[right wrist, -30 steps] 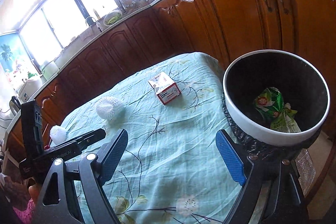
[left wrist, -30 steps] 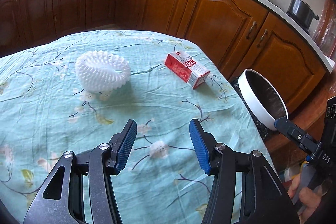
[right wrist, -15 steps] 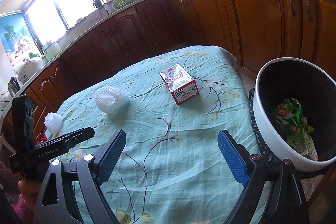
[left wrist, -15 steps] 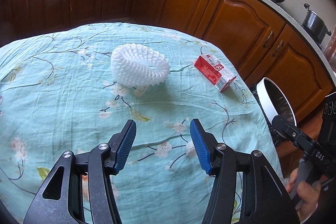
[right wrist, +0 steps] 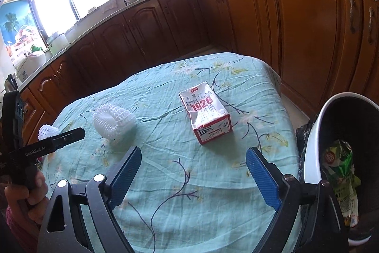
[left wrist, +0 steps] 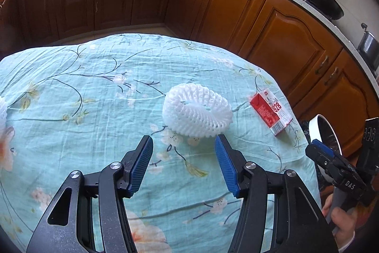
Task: Collect trash
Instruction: 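Grasp the white foam net with the left tool while the right tool grasps the red-and-white milk carton, then carry the foam net and milk carton to the bin and open both tools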
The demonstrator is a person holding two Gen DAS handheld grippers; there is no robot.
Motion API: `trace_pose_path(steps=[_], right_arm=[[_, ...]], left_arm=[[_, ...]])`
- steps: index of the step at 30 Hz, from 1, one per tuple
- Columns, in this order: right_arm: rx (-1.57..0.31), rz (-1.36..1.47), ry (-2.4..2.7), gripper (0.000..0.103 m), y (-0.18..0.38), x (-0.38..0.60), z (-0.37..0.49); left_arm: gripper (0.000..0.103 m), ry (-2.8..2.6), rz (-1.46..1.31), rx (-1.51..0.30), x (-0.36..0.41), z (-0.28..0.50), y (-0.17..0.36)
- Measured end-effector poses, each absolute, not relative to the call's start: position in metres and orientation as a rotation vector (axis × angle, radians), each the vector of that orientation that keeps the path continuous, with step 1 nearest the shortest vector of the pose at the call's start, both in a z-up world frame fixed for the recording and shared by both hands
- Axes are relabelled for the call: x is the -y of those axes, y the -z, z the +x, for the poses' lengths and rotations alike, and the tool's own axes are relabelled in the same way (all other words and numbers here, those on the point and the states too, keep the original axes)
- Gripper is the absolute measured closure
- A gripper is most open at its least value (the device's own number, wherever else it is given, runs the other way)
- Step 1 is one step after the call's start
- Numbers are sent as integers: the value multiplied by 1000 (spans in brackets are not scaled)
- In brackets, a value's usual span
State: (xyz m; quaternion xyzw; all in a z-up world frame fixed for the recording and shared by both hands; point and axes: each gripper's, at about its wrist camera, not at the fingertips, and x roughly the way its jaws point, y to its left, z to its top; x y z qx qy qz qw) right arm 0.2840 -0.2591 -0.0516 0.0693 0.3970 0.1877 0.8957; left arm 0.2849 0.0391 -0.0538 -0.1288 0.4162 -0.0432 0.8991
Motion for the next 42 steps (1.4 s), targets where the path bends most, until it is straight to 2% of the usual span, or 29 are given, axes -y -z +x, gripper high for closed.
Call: trace_pose_path(steps=[13,15,16,18,19,24,37,42], right_arm=[[-875,60,-367,11,71,236,343],[-883,63,-356,14,75,237,348],[-884,66,-350,18,77,237,347],[-892,70,-345,52,78,239,343],[-894,73,-345,53,77,240,339],[-876,82,-362,54,68,244,308],[-804,187,-354,54,44,276,210],[-865,140,-363,53,57,274,201]], left_arm=[[48,72,-268,-906,-43,338,70],[49,82,-242,-912,-37,340,74],[51,88,-232,-915,-34,340,75],[69,102,-228,-920,-30,339,77],[71,108,-233,-919,-29,337,77],[89,133,-213,-898,-20,322,72],[90,283,-195,-838,21,256,43],[90,312,-172,-836,33,242,42]])
